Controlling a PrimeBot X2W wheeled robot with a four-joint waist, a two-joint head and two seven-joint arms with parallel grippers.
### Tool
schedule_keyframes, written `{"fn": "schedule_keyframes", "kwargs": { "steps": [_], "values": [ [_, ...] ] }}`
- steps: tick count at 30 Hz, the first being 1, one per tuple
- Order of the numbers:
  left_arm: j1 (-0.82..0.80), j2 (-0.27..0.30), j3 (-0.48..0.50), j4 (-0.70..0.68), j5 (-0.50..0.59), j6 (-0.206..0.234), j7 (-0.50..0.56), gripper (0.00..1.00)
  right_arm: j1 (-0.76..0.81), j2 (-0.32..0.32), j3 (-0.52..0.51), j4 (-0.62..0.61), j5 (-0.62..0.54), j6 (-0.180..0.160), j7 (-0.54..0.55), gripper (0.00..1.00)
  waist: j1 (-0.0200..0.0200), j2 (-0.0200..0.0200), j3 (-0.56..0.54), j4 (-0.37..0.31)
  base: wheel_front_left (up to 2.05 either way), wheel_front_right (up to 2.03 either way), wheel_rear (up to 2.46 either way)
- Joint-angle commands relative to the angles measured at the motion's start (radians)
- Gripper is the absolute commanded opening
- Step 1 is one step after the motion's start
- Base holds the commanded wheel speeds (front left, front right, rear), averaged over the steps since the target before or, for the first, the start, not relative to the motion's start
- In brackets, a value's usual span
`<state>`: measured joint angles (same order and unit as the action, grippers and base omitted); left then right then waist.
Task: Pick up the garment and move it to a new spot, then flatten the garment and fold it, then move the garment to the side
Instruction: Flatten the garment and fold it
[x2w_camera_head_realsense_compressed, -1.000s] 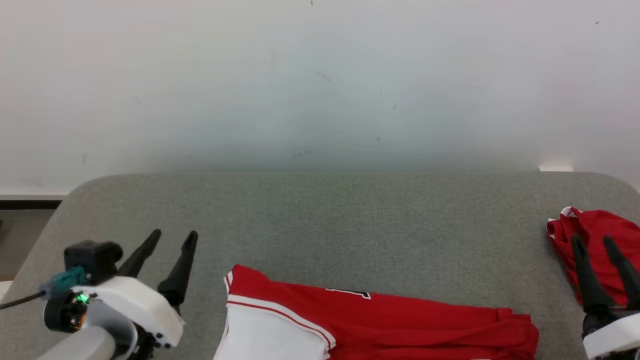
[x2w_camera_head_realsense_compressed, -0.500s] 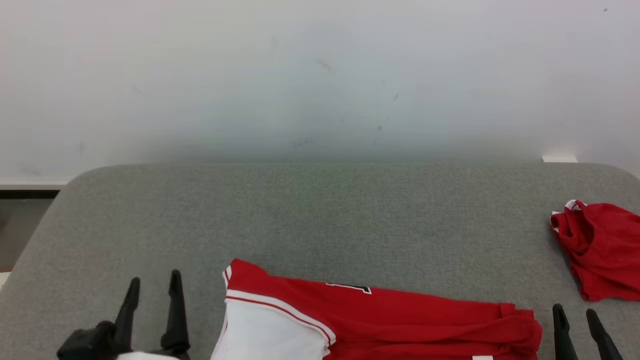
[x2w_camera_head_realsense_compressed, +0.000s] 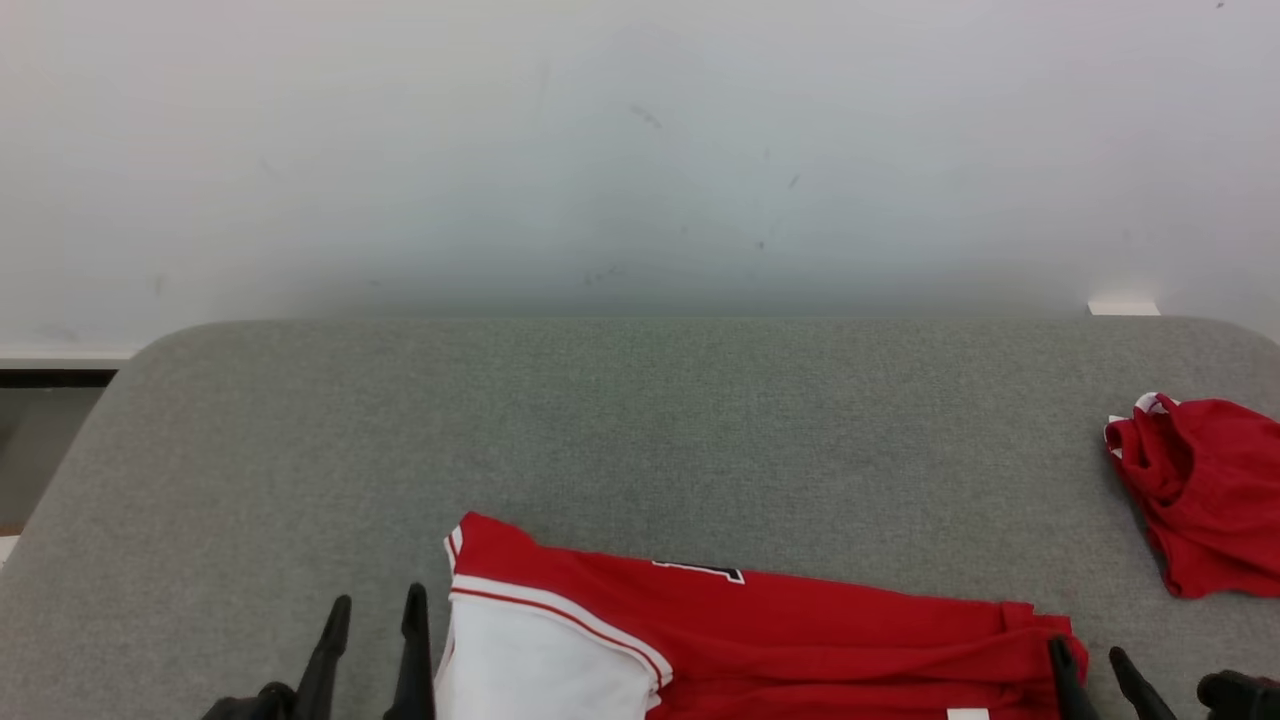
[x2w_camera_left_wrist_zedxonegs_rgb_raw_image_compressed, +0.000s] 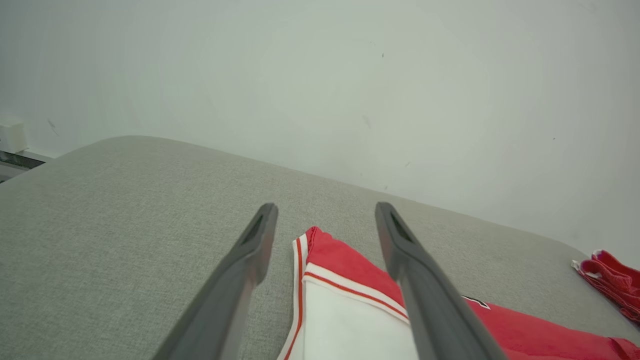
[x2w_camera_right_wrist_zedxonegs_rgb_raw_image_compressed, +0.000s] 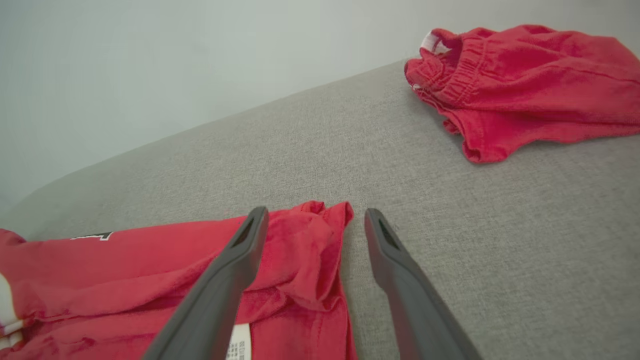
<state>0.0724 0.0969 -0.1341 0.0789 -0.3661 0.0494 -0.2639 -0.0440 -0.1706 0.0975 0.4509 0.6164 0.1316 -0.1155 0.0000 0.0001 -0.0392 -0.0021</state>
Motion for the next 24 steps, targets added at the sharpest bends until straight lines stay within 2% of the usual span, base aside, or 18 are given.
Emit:
{"fn": "schedule_keyframes", "kwargs": {
  "steps": [1, 2, 3, 7, 16, 17, 18, 19, 20, 21, 24],
  "values": [
    [-0.016, -0.011, 0.014, 0.015, 0.029, -0.02, 0.0, 1.0, -0.036, 0.004, 0.005, 0.048, 0.006, -0.002, 0.04, 1.0, 0.0, -0.0001, 0.001, 0.003, 0.0, 0.0, 0.0],
    [-0.016, -0.011, 0.014, 0.015, 0.029, -0.02, 0.0, 1.0, -0.036, 0.004, 0.005, 0.048, 0.006, -0.002, 0.04, 1.0, 0.0, -0.0001, 0.001, 0.003, 0.0, 0.0, 0.0],
    [-0.024, -0.018, 0.025, 0.028, 0.037, -0.038, 0.0, 1.0, -0.067, 0.004, 0.013, 0.096, 0.003, -0.002, 0.077, 1.0, 0.0, -0.0001, 0.001, 0.007, 0.0, 0.0, 0.0],
    [-0.033, -0.032, 0.041, 0.046, 0.063, -0.065, 0.0, 1.0, -0.115, 0.014, 0.022, 0.199, 0.025, -0.002, 0.157, 1.0, 0.0, -0.0001, 0.006, 0.018, 0.0, 0.0, 0.0],
    [-0.043, -0.041, 0.056, 0.077, 0.089, -0.096, 0.0, 1.0, -0.169, 0.037, 0.046, 0.379, 0.046, -0.003, 0.314, 1.0, 0.0, -0.0001, 0.006, 0.041, 0.0, 0.0, 0.0],
    [-0.043, -0.042, 0.057, 0.08, 0.091, -0.099, 0.0, 1.0, -0.17, 0.044, 0.052, 0.392, 0.054, -0.003, 0.344, 0.93, 0.0, -0.0001, 0.005, 0.044, 0.0, 0.0, 0.0],
    [-0.042, -0.042, 0.056, 0.084, 0.093, -0.101, 0.0, 1.0, -0.169, 0.05, 0.062, 0.4, 0.061, -0.003, 0.368, 0.73, 0.0, -0.0001, 0.004, 0.047, 0.0, 0.0, 0.0],
    [-0.04, -0.043, 0.059, 0.087, 0.091, -0.101, 0.0, 1.0, -0.168, 0.054, 0.068, 0.405, 0.069, -0.002, 0.389, 0.46, 0.0, -0.0001, 0.003, 0.049, 0.0, 0.0, 0.0],
    [-0.039, -0.043, 0.061, 0.088, 0.09, -0.103, 0.0, 1.0, -0.167, 0.056, 0.073, 0.402, 0.074, -0.001, 0.403, 0.28, 0.0, -0.0001, 0.003, 0.051, 0.0, 0.0, 0.0],
    [-0.038, -0.043, 0.062, 0.09, 0.091, -0.104, 0.0, 1.0, -0.166, 0.055, 0.077, 0.398, 0.078, -0.001, 0.41, 0.0, 0.0, -0.0001, 0.002, 0.053, 0.0, 0.0, 0.0],
    [-0.036, -0.044, 0.065, 0.093, 0.093, -0.108, 0.0, 1.0, -0.171, 0.046, 0.073, 0.362, 0.093, -0.001, 0.383, 0.0, 0.0, -0.0001, 0.0, 0.058, 0.0, 0.0, 0.0]
  ]
}}
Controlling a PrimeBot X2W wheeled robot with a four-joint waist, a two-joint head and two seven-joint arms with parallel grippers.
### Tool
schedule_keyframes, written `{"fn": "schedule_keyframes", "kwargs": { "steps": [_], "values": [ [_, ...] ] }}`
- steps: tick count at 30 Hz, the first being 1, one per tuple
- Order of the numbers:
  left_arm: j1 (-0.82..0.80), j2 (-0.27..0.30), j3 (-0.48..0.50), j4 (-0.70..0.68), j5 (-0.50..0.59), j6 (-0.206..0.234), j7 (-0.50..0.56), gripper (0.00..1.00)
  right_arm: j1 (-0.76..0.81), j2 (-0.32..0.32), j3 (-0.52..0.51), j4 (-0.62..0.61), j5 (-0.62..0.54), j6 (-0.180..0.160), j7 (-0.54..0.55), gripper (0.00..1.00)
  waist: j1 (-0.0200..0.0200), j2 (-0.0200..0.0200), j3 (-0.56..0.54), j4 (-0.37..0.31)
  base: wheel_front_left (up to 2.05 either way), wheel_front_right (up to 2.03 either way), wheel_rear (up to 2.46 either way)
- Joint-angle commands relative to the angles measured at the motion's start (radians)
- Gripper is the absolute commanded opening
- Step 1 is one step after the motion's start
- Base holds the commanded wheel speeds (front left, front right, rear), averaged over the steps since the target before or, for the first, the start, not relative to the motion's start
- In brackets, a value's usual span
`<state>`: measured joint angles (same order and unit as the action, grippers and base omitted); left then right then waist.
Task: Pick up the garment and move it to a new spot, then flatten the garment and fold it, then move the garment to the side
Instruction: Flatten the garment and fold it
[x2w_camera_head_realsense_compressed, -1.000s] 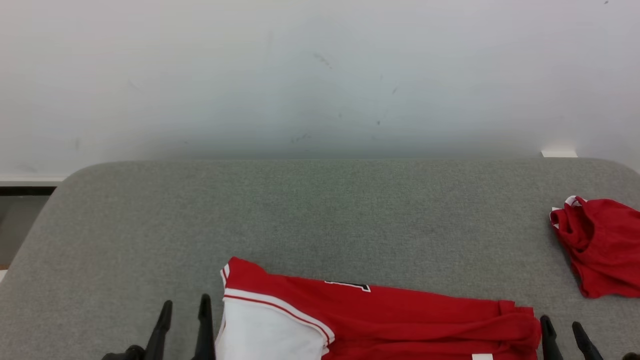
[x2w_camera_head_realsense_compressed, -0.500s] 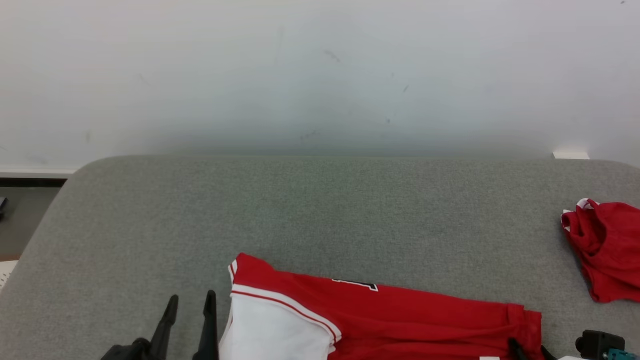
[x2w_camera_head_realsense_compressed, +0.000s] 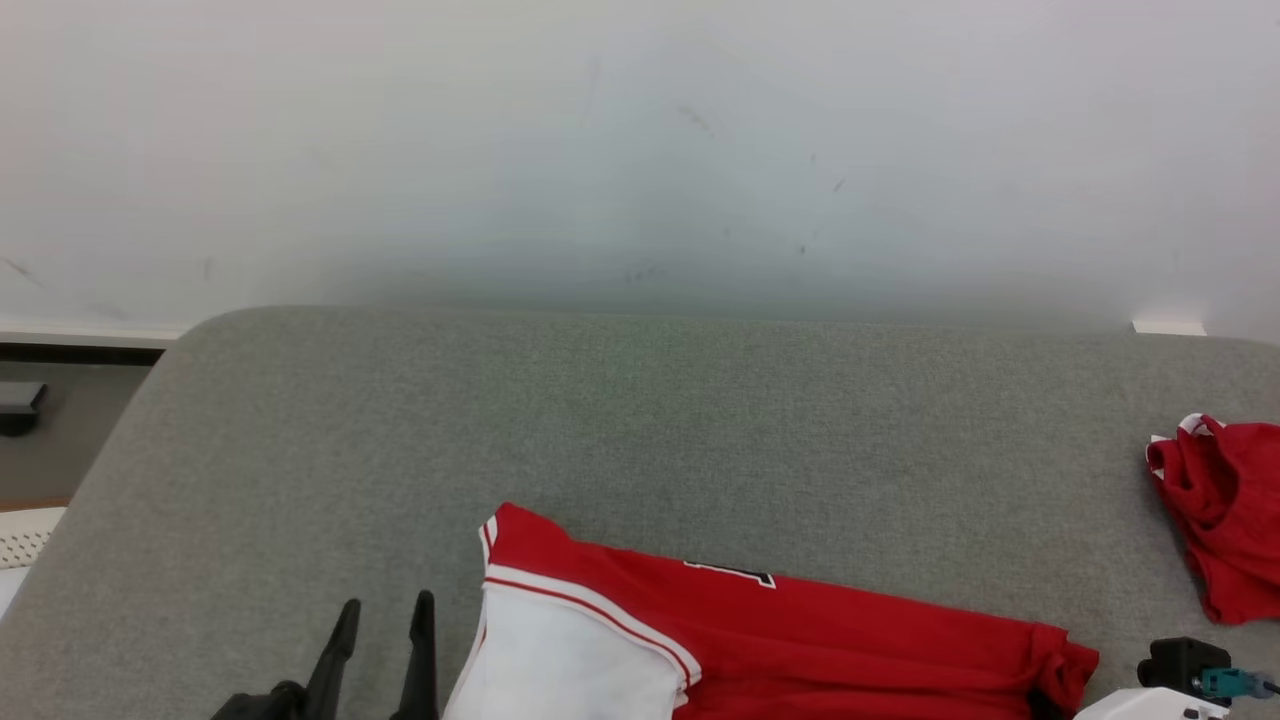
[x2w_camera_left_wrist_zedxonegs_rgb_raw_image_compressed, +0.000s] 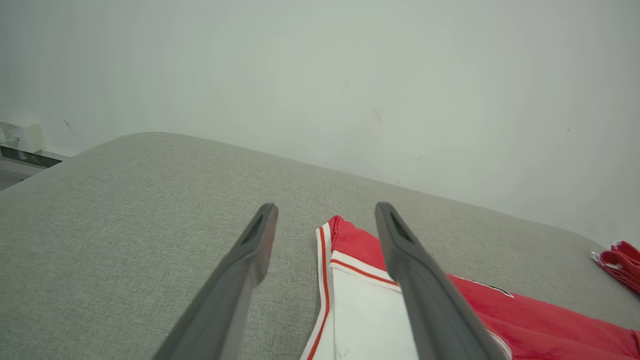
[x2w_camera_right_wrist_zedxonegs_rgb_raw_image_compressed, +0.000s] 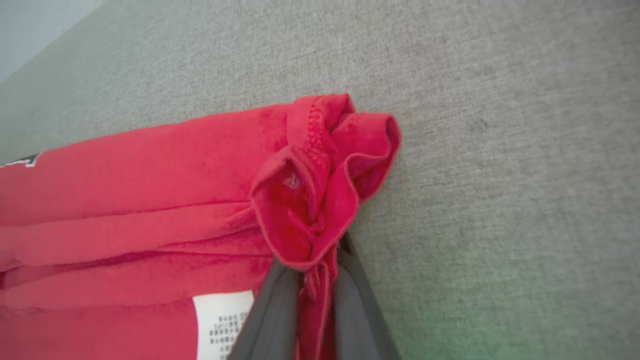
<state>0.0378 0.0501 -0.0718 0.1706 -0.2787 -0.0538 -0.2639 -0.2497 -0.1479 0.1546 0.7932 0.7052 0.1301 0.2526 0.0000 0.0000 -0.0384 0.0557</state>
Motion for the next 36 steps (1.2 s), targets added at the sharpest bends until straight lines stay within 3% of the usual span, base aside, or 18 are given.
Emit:
{"fn": "schedule_keyframes", "kwargs": {
  "steps": [1, 5, 11, 16, 22, 26, 31, 36],
  "values": [
    [0.0, 0.002, 0.003, 0.002, 0.004, -0.004, 0.0, 1.0, 0.03, 0.019, 0.01, 0.008, 0.008, 0.0, 0.0, 0.0, 0.0, 0.0, -0.001, 0.0, 0.0, 0.0, 0.0],
    [0.004, 0.002, -0.008, 0.004, -0.013, 0.001, 0.0, 1.0, 0.002, 0.003, -0.014, -0.013, 0.015, 0.0, -0.026, 0.0, 0.0, 0.0, -0.005, -0.004, 0.0, 0.0, 0.0],
    [0.006, 0.002, -0.016, 0.004, -0.021, 0.009, 0.0, 1.0, -0.024, -0.084, -0.084, -0.016, -0.02, -0.001, -0.046, 0.0, 0.0, 0.0, -0.008, -0.015, 0.0, 0.0, 0.0],
    [0.011, 0.002, -0.021, 0.008, -0.021, 0.013, 0.0, 1.0, -0.039, -0.116, -0.136, -0.051, -0.047, -0.001, -0.031, 0.0, 0.0, 0.0, -0.011, -0.025, 0.0, 0.0, 0.0],
    [0.014, 0.002, -0.025, 0.019, -0.018, 0.015, 0.0, 1.0, 0.002, -0.056, -0.147, -0.238, 0.042, -0.001, 0.05, 0.0, 0.0, 0.0, -0.017, -0.037, 0.0, 0.0, 0.0],
    [0.005, 0.002, -0.029, 0.028, -0.017, 0.014, 0.0, 1.0, 0.031, 0.028, -0.126, -0.39, 0.121, -0.001, 0.119, 0.0, 0.0, 0.0, -0.02, -0.038, 0.0, 0.0, 0.0],
    [-0.011, 0.002, -0.043, 0.043, -0.011, 0.005, 0.0, 1.0, 0.072, 0.093, -0.064, -0.52, 0.287, -0.001, 0.201, 0.0, 0.0, 0.0, -0.023, -0.018, 0.0, 0.0, 0.0],
    [-0.025, 0.003, -0.06, 0.064, -0.007, 0.001, 0.0, 1.0, 0.055, 0.097, 0.113, -0.501, 0.512, 0.0, 0.101, 0.0, 0.0, 0.0, -0.025, 0.038, 0.0, 0.0, 0.0]
  ]
}}
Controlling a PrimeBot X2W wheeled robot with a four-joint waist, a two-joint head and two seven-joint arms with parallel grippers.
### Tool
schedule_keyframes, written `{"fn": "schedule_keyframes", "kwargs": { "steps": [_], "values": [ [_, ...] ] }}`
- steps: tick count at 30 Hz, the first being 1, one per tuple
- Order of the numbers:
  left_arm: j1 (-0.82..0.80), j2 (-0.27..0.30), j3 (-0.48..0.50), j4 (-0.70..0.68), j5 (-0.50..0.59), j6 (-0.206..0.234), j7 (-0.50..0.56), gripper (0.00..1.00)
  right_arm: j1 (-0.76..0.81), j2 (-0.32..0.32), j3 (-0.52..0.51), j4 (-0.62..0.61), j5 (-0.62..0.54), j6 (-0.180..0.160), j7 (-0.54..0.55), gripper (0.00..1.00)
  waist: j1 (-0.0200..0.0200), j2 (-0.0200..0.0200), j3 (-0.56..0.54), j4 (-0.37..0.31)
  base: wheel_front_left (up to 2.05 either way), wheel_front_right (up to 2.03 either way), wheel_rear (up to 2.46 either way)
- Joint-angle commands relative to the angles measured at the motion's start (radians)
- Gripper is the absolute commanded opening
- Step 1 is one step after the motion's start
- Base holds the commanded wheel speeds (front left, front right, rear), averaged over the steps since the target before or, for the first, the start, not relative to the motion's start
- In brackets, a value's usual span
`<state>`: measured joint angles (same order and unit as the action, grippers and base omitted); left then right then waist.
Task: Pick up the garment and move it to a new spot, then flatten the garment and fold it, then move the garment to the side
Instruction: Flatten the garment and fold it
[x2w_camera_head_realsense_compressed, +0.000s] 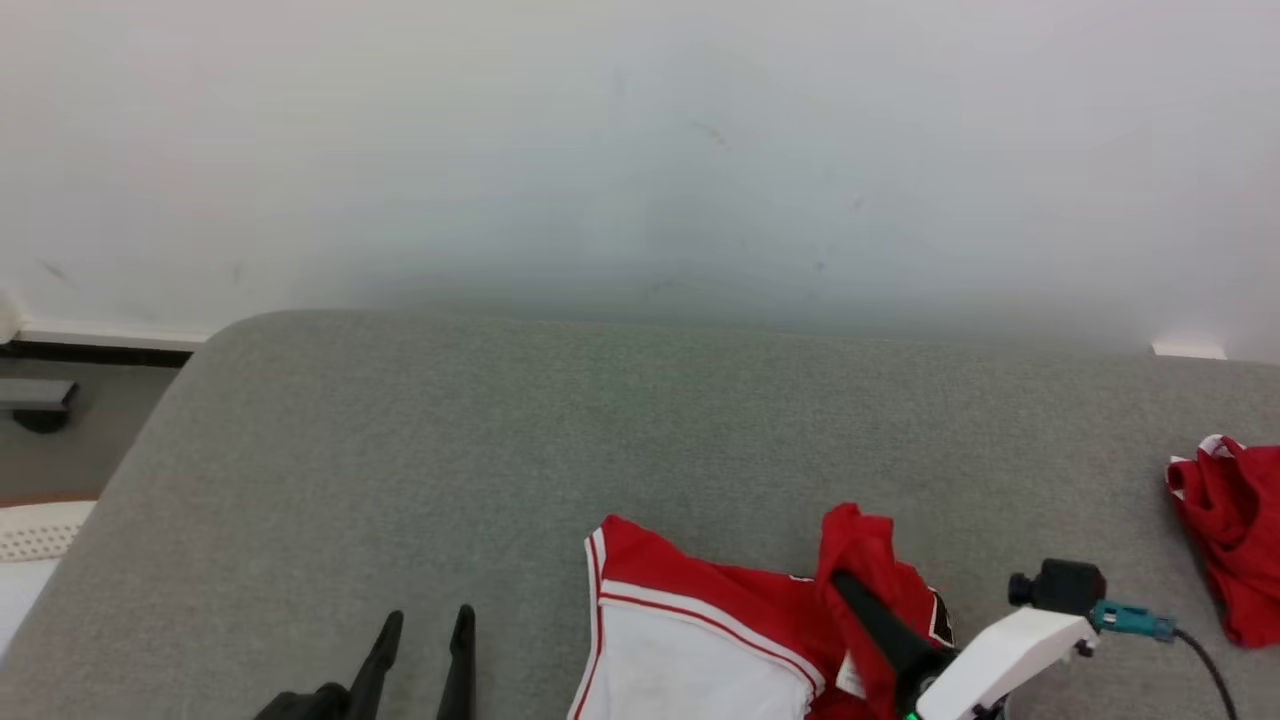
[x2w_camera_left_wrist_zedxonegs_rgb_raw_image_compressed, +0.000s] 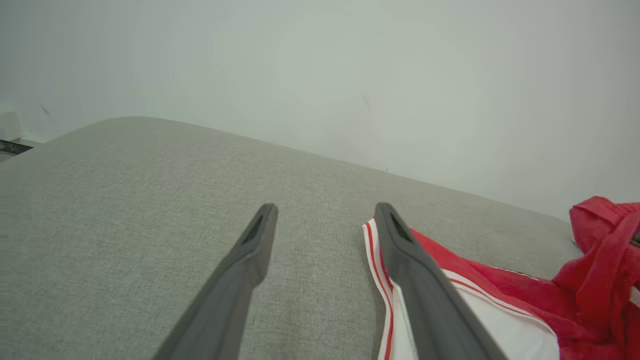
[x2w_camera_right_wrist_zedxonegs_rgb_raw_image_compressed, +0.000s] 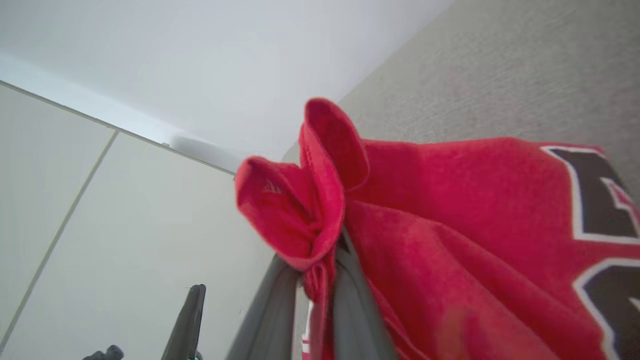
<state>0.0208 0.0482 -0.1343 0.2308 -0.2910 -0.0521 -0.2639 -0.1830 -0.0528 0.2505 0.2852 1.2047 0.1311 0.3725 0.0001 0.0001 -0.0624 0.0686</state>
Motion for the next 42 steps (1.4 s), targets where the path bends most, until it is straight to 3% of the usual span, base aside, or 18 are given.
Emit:
{"fn": "schedule_keyframes", "kwargs": {
  "steps": [1, 10, 18, 19, 20, 21, 27, 34, 42],
  "values": [
    [-0.012, 0.005, 0.001, 0.007, 0.006, -0.002, 0.0, 1.0, -0.027, 0.001, 0.056, 0.022, 0.028, -0.001, -0.052, 0.0, -0.0001, -0.0001, -0.001, 0.04, 0.0, 0.0, 0.0],
    [-0.025, 0.004, -0.013, 0.035, 0.013, -0.011, 0.0, 1.0, -0.148, 0.001, 0.357, 0.178, 0.302, -0.001, -0.24, 0.0, -0.0001, -0.0001, 0.002, 0.183, 0.0, 0.0, 0.0],
    [-0.037, 0.004, -0.015, 0.046, 0.012, -0.017, 0.0, 1.0, -0.261, 0.0, 0.527, 0.33, 0.48, -0.001, -0.352, 0.01, -0.0001, -0.0001, 0.017, 0.251, 0.0, 0.0, 0.0],
    [-0.038, 0.004, -0.015, 0.047, 0.011, -0.016, 0.0, 1.0, -0.273, 0.001, 0.546, 0.352, 0.498, -0.001, -0.361, 0.29, -0.0001, -0.0001, 0.018, 0.254, 0.0, 0.0, 0.0],
    [-0.038, 0.004, -0.014, 0.047, 0.01, -0.016, 0.0, 1.0, -0.287, 0.0, 0.565, 0.373, 0.517, -0.001, -0.374, 0.74, -0.0001, -0.0001, 0.02, 0.255, 0.0, 0.0, 0.0],
    [-0.037, 0.004, -0.012, 0.048, 0.009, -0.015, 0.0, 1.0, -0.298, 0.0, 0.584, 0.392, 0.53, -0.001, -0.385, 1.0, -0.0001, -0.0001, 0.021, 0.254, 0.0, 0.0, 0.0],
    [-0.025, 0.004, -0.004, 0.051, -0.001, -0.011, 0.0, 1.0, -0.357, 0.001, 0.68, 0.451, 0.6, -0.001, -0.45, 1.0, -0.0001, -0.0001, 0.024, 0.218, 0.0, 0.0, 0.0],
    [-0.021, 0.004, 0.002, 0.041, -0.01, -0.004, 0.0, 1.0, -0.406, -0.007, 0.702, 0.389, 0.6, -0.001, -0.5, 1.0, -0.0001, -0.0001, 0.02, 0.156, 0.0, 0.0, 0.0],
    [-0.01, 0.005, 0.025, 0.011, -0.008, -0.001, 0.0, 1.0, -0.418, -0.208, 0.664, 0.228, 0.447, -0.001, -0.616, 1.0, -0.0001, -0.0001, 0.002, 0.066, 0.0, 0.0, 0.0]
  ]
}}
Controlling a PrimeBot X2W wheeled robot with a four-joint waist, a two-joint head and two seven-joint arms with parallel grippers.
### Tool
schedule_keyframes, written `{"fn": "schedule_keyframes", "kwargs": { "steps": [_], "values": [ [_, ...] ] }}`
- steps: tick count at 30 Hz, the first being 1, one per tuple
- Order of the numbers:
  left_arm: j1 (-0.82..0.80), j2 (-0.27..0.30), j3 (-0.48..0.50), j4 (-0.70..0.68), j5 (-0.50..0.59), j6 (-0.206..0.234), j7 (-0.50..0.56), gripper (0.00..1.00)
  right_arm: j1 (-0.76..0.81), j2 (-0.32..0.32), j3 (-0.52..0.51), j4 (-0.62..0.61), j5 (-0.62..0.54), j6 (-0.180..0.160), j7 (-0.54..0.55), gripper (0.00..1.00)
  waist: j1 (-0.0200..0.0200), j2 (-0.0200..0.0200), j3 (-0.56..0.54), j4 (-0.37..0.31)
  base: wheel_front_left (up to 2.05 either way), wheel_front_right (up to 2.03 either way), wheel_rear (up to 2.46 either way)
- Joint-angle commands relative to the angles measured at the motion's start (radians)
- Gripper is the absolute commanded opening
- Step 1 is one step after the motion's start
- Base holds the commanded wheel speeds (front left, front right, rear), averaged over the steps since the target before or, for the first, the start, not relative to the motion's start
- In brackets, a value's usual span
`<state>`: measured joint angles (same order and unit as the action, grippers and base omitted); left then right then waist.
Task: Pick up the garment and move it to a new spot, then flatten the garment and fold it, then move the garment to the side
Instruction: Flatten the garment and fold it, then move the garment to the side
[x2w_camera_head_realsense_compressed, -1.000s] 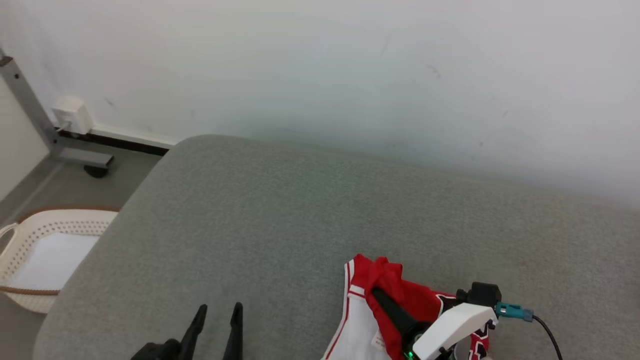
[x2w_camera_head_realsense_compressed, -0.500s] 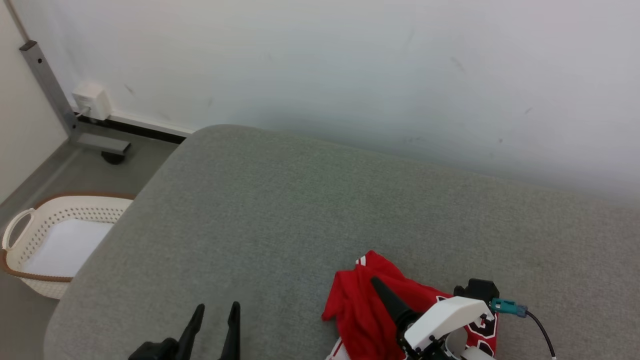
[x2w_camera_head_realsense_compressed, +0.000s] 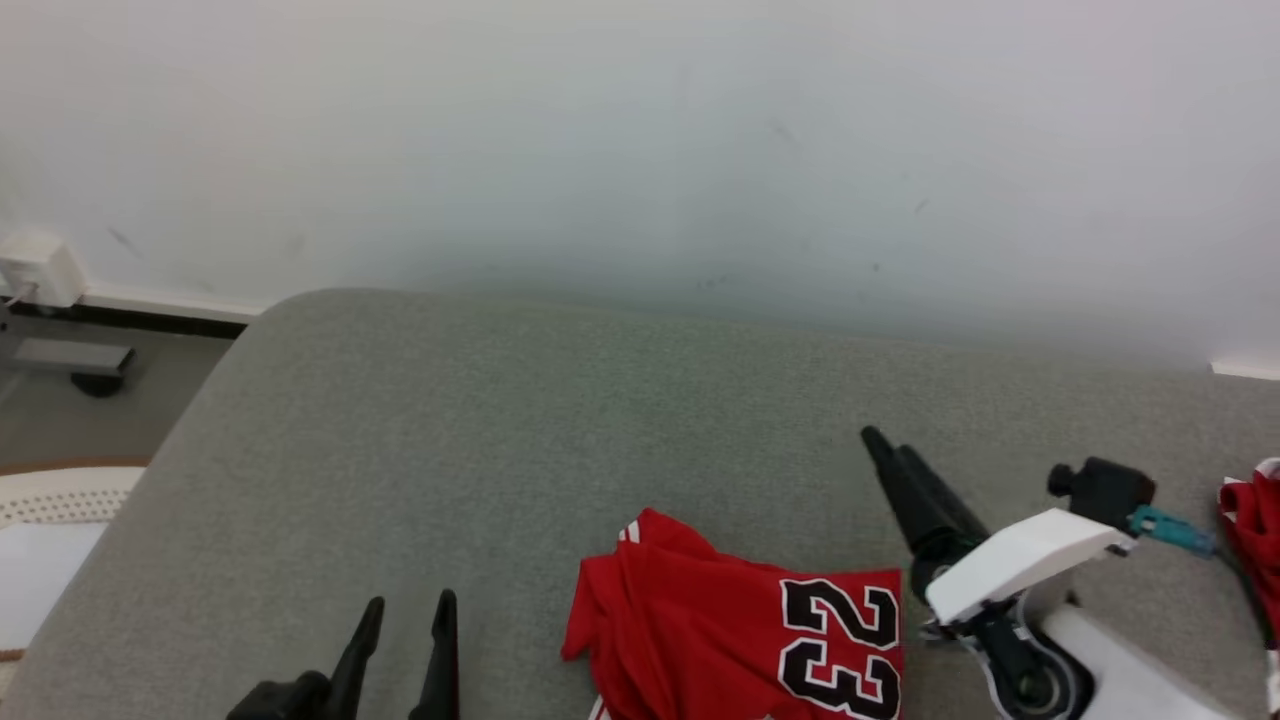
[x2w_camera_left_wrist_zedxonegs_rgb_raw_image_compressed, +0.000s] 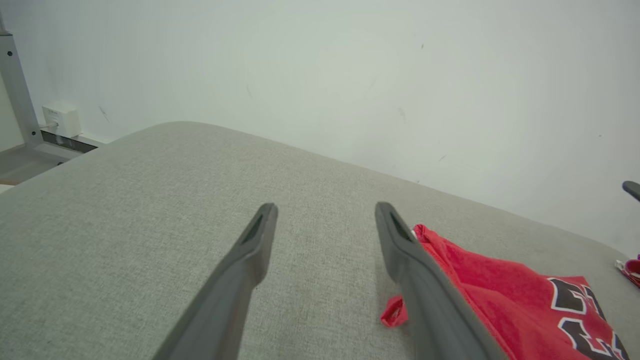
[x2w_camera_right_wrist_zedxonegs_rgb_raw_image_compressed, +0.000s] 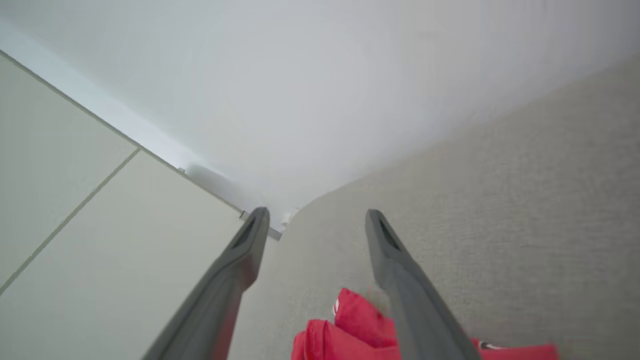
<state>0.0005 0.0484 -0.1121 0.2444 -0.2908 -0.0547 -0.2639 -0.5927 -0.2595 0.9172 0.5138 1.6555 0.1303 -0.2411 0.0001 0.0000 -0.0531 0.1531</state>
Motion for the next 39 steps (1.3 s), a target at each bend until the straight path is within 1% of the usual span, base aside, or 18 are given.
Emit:
{"fn": "schedule_keyframes", "kwargs": {
  "steps": [1, 3, 5, 7, 8, 12, 15, 18, 21, 25, 29, 35, 39],
  "values": [
    [0.01, 0.004, 0.007, -0.012, -0.008, 0.002, 0.0, 1.0, -0.008, -0.032, -0.01, -0.01, -0.044, 0.0, -0.012, 1.0, -0.0001, 0.0, -0.009, -0.03, 0.0, 0.0, 0.0],
    [0.013, 0.004, 0.017, -0.031, -0.007, 0.003, 0.0, 1.0, -0.001, -0.08, -0.034, -0.02, -0.128, 0.0, -0.022, 1.0, -0.0001, 0.0, -0.01, -0.053, 0.0, 0.0, 0.0],
    [0.018, 0.005, 0.03, -0.051, -0.004, 0.008, 0.0, 1.0, 0.016, -0.117, -0.103, -0.03, -0.233, 0.0, -0.023, 1.0, -0.0001, 0.0, -0.011, -0.078, 0.0, 0.0, 0.0],
    [0.02, 0.004, 0.044, -0.069, -0.001, 0.011, 0.0, 1.0, 0.051, -0.138, -0.184, -0.038, -0.379, 0.0, -0.023, 1.0, -0.0001, 0.0, -0.012, -0.102, 0.0, 0.0, 0.0],
    [0.021, 0.004, 0.051, -0.078, -0.001, 0.012, 0.0, 1.0, 0.071, -0.138, -0.224, -0.043, -0.45, 0.0, -0.023, 1.0, -0.0001, 0.0, -0.012, -0.113, 0.0, 0.0, 0.0],
    [0.022, 0.004, 0.072, -0.103, 0.008, 0.016, 0.0, 1.0, 0.173, -0.113, -0.404, -0.098, -0.722, 0.0, -0.024, 1.0, -0.0001, 0.0, -0.013, -0.147, 0.0, 0.0, 0.0],
    [0.019, 0.004, 0.086, -0.121, 0.016, 0.013, 0.0, 1.0, 0.283, -0.065, -0.535, -0.168, -0.894, 0.0, -0.023, 1.0, -0.0001, 0.0, -0.016, -0.163, 0.0, 0.0, 0.0],
    [0.02, 0.004, 0.094, -0.135, 0.025, 0.01, 0.0, 1.0, 0.385, -0.013, -0.644, -0.242, -1.041, 0.0, -0.024, 1.0, -0.0001, 0.0, -0.018, -0.171, 0.0, 0.0, 0.0],
    [0.029, 0.004, 0.1, -0.14, 0.033, 0.007, 0.0, 1.0, 0.477, 0.04, -0.721, -0.289, -1.169, 0.0, -0.024, 1.0, -0.0001, 0.0, -0.02, -0.174, 0.0, 0.0, 0.0],
    [0.041, 0.004, 0.1, -0.124, 0.055, 0.005, 0.0, 1.0, 0.562, 0.108, -0.788, -0.309, -1.263, 0.0, -0.024, 1.0, -0.0001, 0.0, -0.019, -0.177, 0.0, 0.0, 0.0],
    [0.044, 0.004, 0.099, -0.113, 0.059, 0.01, 0.0, 1.0, 0.589, 0.143, -0.806, -0.299, -1.306, 0.0, -0.024, 1.0, -0.0001, 0.0, -0.016, -0.179, 0.0, 0.0, 0.0],
    [0.034, 0.004, 0.095, -0.105, 0.06, 0.004, 0.0, 1.0, 0.578, 0.148, -0.787, -0.275, -1.314, 0.0, -0.024, 1.0, -0.0001, 0.0, -0.015, -0.171, 0.0, 0.0, 0.0],
    [0.028, 0.004, 0.089, -0.1, 0.058, -0.001, 0.0, 1.0, 0.559, 0.143, -0.73, -0.245, -1.283, 0.0, -0.024, 1.0, -0.0001, 0.0, -0.016, -0.159, 0.0, 0.0, 0.0]
  ]
}}
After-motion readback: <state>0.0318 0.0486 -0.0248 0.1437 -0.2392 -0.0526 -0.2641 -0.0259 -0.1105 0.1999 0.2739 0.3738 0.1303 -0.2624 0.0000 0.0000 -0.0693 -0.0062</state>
